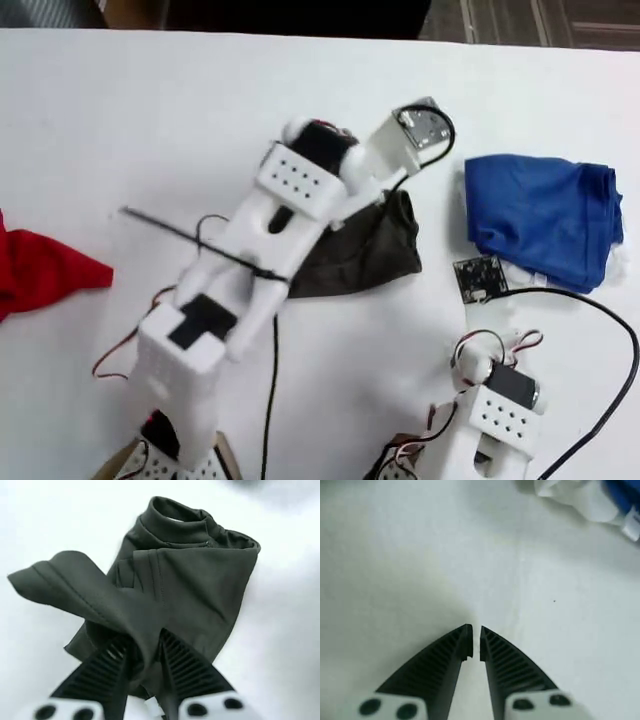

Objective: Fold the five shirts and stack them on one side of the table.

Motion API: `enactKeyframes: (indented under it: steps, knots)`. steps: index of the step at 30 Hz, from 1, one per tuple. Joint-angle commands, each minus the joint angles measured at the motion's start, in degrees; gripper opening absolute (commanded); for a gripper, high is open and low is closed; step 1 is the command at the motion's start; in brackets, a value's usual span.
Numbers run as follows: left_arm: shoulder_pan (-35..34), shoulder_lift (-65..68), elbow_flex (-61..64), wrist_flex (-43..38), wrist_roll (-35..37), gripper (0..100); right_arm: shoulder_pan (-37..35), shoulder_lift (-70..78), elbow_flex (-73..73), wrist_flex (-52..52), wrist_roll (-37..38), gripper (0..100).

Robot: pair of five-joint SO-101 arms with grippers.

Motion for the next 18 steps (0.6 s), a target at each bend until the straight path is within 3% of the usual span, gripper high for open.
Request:
enactKeyframes:
  steps: [1,4,8,13,18]
  knots:
    - [0.1,1.1,-2.4,-1.6,0.4,3,0.5,-1.5,-0.3,-0.7,-0.4,4.5]
    - [0.1,1.2,-2.4,-1.5,0.0,9,0.4,-1.5,-0.3,-0.7,-0.3,4.5]
    - [-0.4,1.1,-5.8,1.7,0.2,29,0.4,-1.5,-0.3,-0.7,-0.3,4.5]
    - [-5.0,1.2,-21.6,9.8,0.1,25,0.4,-1.5,-0.2,-0.7,-0.4,4.3]
    - [-18.3,1.2,-28.9,13.7,0.0,20,0.4,-1.5,0.2,-2.0,-0.4,4.2]
